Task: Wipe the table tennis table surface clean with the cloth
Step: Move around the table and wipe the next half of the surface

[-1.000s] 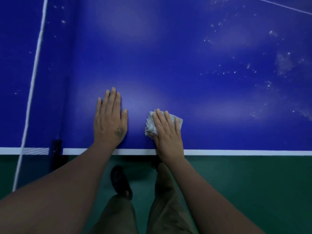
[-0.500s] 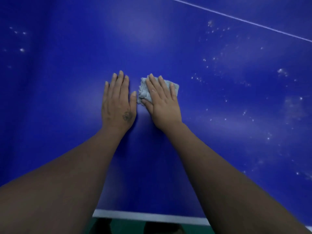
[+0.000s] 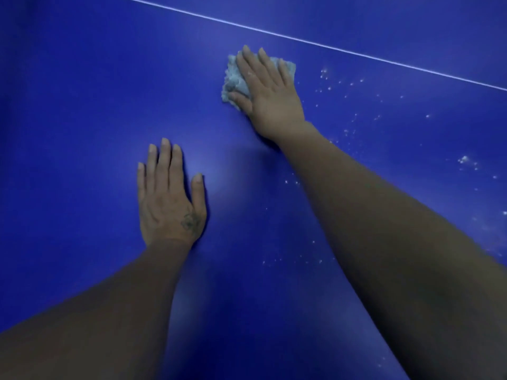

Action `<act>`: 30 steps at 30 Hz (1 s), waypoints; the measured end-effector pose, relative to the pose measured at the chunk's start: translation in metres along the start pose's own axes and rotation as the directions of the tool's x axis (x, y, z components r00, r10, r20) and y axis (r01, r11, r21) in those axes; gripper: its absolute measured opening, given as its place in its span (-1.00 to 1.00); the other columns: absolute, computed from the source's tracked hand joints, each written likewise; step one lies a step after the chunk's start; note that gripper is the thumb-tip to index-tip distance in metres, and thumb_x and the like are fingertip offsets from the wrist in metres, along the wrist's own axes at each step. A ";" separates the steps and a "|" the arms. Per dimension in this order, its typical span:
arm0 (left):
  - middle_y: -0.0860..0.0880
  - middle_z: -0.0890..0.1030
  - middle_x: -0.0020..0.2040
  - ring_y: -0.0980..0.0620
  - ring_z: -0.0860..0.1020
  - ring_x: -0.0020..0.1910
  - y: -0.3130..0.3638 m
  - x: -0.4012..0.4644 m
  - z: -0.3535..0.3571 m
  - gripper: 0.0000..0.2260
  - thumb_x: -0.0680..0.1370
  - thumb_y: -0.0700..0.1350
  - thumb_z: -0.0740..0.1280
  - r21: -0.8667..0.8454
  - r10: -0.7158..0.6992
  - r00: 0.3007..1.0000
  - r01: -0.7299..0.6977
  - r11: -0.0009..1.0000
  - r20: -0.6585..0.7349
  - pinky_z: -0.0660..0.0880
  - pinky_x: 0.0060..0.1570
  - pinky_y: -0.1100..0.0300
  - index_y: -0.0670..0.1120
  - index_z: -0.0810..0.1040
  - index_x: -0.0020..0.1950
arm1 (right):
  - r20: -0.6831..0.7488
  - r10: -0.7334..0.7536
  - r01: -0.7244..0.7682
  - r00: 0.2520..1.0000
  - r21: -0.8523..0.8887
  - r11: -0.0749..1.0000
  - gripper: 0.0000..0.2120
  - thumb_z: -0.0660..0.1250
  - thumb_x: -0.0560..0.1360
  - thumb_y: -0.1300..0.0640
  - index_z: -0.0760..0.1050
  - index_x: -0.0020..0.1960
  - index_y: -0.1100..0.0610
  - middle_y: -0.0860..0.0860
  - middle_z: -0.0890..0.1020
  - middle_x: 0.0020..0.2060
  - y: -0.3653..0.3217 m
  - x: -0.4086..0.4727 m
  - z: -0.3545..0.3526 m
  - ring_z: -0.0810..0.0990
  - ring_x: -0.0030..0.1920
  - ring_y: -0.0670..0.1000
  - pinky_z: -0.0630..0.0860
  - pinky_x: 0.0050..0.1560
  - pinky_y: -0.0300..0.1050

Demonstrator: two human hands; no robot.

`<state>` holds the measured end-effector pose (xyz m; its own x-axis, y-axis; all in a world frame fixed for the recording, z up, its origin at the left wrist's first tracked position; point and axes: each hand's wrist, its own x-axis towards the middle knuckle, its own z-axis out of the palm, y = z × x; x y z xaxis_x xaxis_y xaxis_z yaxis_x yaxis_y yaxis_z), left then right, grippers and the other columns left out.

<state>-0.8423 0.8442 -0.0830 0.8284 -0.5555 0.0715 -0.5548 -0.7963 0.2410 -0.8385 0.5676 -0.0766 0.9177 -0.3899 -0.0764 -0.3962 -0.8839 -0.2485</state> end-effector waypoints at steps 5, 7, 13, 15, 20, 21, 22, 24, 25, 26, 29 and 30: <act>-0.08 0.15 0.73 -0.07 0.03 0.73 0.001 0.001 0.000 -0.42 0.74 0.11 0.10 0.005 -0.003 1.000 0.003 1.000 0.008 0.02 0.68 -0.15 -0.17 0.21 0.69 | 0.038 0.099 -0.098 0.994 -0.027 0.995 -0.35 0.01 0.76 -0.22 0.00 0.75 0.04 -0.01 0.03 0.74 0.072 0.029 -0.030 -0.04 0.73 0.10 -0.10 0.68 0.11; -0.07 0.14 0.73 -0.06 0.01 0.73 0.002 0.001 0.000 -0.41 0.74 0.12 0.09 0.015 -0.008 1.000 0.008 1.000 0.020 0.01 0.68 -0.15 -0.17 0.20 0.70 | 0.000 0.168 -0.168 0.986 -0.015 0.986 -0.36 0.00 0.76 -0.22 0.02 0.75 0.03 0.00 0.06 0.74 0.106 0.019 -0.036 -0.01 0.73 0.11 -0.07 0.69 0.11; -0.06 0.12 0.74 -0.05 -0.01 0.73 0.002 -0.001 -0.002 -0.39 0.74 0.15 0.07 0.029 -0.013 0.999 0.012 0.999 0.032 -0.02 0.69 -0.13 -0.16 0.17 0.71 | -0.114 0.345 -0.336 0.932 0.091 0.937 -0.36 0.03 0.75 -0.21 0.13 0.73 0.07 0.02 0.18 0.71 0.116 -0.079 -0.021 0.07 0.71 0.14 0.01 0.68 0.23; -0.06 0.11 0.74 -0.05 -0.02 0.73 0.002 -0.001 -0.003 -0.39 0.74 0.15 0.07 0.027 -0.009 0.999 0.008 1.000 0.032 -0.03 0.69 -0.13 -0.15 0.16 0.71 | -0.159 0.347 -0.335 0.924 0.095 0.937 -0.38 0.07 0.75 -0.19 0.16 0.72 0.08 0.03 0.22 0.70 0.092 -0.123 -0.012 0.12 0.71 0.15 0.06 0.67 0.26; -0.08 0.06 0.75 -0.07 -0.05 0.73 0.003 -0.002 -0.004 -0.38 0.75 0.18 0.02 0.083 -0.005 0.998 0.000 0.997 0.065 -0.07 0.69 -0.12 -0.16 0.10 0.73 | -0.128 0.357 -0.346 0.925 0.097 0.933 -0.37 0.08 0.75 -0.20 0.14 0.73 0.07 -0.03 0.16 0.72 0.028 -0.212 0.011 0.06 0.72 0.08 0.03 0.68 0.25; -0.08 0.04 0.75 -0.07 -0.06 0.73 0.003 -0.002 -0.006 -0.38 0.76 0.17 0.01 0.090 -0.003 0.997 -0.003 0.996 0.072 -0.07 0.69 -0.13 -0.16 0.08 0.73 | -0.094 0.355 -0.345 0.930 0.105 0.933 -0.37 0.06 0.75 -0.20 0.13 0.73 0.06 -0.03 0.15 0.72 0.027 -0.213 0.008 0.04 0.72 0.08 0.01 0.68 0.24; -0.09 0.04 0.75 -0.08 -0.06 0.73 0.005 -0.003 -0.007 -0.39 0.76 0.15 0.00 0.089 -0.002 0.997 -0.005 0.996 0.080 -0.06 0.69 -0.14 -0.17 0.08 0.73 | -0.082 0.352 -0.343 0.932 0.102 0.934 -0.36 0.04 0.75 -0.21 0.13 0.73 0.07 -0.02 0.15 0.72 0.031 -0.209 0.004 0.05 0.72 0.09 0.00 0.68 0.24; -0.09 0.03 0.75 -0.09 -0.05 0.73 0.012 -0.005 -0.006 -0.42 0.77 0.10 -0.01 0.088 -0.034 0.996 0.027 0.996 0.076 -0.04 0.68 -0.16 -0.17 0.07 0.73 | -0.088 0.371 -0.364 0.925 0.082 0.928 -0.32 -0.02 0.72 -0.25 0.14 0.73 0.09 0.01 0.16 0.72 0.047 -0.188 -0.005 0.07 0.72 0.13 0.00 0.68 0.25; -0.09 0.04 0.75 -0.10 -0.04 0.73 0.017 -0.007 -0.005 -0.43 0.77 0.07 -0.01 0.091 -0.067 0.996 0.061 0.994 0.061 -0.03 0.68 -0.16 -0.17 0.07 0.73 | -0.077 0.388 -0.382 0.918 0.085 0.920 -0.29 -0.05 0.70 -0.27 0.12 0.73 0.09 0.02 0.14 0.72 0.057 -0.177 -0.010 0.06 0.72 0.14 -0.02 0.68 0.25; -0.08 0.04 0.75 -0.09 -0.03 0.73 0.021 -0.010 -0.004 -0.44 0.76 0.04 -0.02 0.090 -0.093 0.995 0.089 0.992 0.046 -0.03 0.68 -0.16 -0.16 0.08 0.73 | -0.065 0.398 -0.392 0.915 0.091 0.915 -0.27 -0.07 0.69 -0.28 0.10 0.74 0.09 0.01 0.12 0.73 0.066 -0.168 -0.013 0.03 0.72 0.13 -0.05 0.68 0.24; -0.07 0.08 0.74 -0.08 -0.01 0.73 0.025 -0.014 0.001 -0.45 0.75 0.01 0.01 0.071 -0.096 0.995 0.095 0.993 0.023 -0.04 0.68 -0.15 -0.15 0.12 0.72 | -0.131 0.427 -0.418 0.895 0.089 0.904 -0.31 -0.01 0.72 -0.23 0.10 0.73 0.11 0.02 0.14 0.72 0.068 -0.169 -0.006 0.04 0.72 0.15 -0.03 0.68 0.25; -0.07 0.08 0.74 -0.08 -0.01 0.73 0.024 -0.013 0.002 -0.45 0.74 0.01 0.01 0.072 -0.098 0.995 0.096 0.993 0.022 -0.04 0.68 -0.14 -0.15 0.12 0.72 | -0.165 0.428 -0.419 0.889 0.087 0.904 -0.34 0.02 0.74 -0.20 0.12 0.73 0.12 0.03 0.15 0.72 0.062 -0.176 -0.002 0.06 0.72 0.15 -0.02 0.68 0.25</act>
<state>-0.8665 0.8323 -0.0799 0.8769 -0.4800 0.0258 -0.4766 -0.8613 0.1763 -1.0252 0.5808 -0.0766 0.6410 -0.7674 -0.0151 -0.7402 -0.6128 -0.2766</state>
